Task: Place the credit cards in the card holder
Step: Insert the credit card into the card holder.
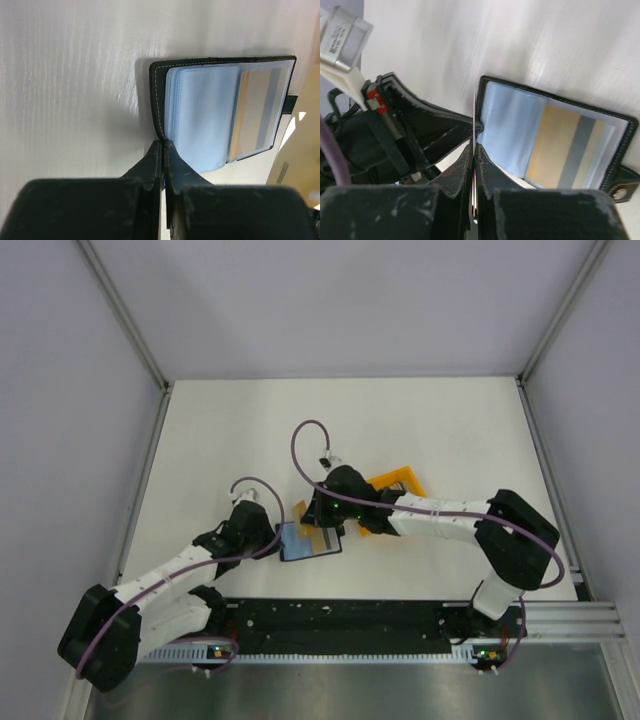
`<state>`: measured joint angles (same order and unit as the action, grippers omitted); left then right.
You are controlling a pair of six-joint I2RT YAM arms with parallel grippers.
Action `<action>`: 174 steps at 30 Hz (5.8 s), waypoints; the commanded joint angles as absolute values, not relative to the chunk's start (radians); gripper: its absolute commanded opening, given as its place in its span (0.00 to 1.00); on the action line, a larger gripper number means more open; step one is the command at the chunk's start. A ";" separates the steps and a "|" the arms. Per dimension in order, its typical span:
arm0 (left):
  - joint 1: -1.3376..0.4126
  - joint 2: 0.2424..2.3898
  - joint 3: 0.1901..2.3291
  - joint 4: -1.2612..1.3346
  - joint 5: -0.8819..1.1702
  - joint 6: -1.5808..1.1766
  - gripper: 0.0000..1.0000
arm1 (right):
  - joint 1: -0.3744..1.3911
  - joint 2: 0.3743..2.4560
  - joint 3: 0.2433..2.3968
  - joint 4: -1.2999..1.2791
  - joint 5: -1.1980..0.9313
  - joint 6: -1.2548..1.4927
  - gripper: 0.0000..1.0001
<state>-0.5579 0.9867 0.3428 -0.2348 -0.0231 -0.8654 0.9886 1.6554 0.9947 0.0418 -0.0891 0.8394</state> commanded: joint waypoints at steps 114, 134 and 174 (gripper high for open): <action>-0.558 1.065 0.377 -0.270 -0.043 -0.868 0.00 | 1.003 1.827 1.025 -0.054 -0.063 0.831 0.44; -0.558 1.063 0.376 -0.259 -0.029 -0.867 0.00 | 1.017 1.825 1.040 0.058 -0.095 0.798 0.41; -0.557 1.062 0.374 -0.255 -0.026 -0.867 0.00 | 1.019 1.855 1.035 0.092 -0.133 0.808 0.38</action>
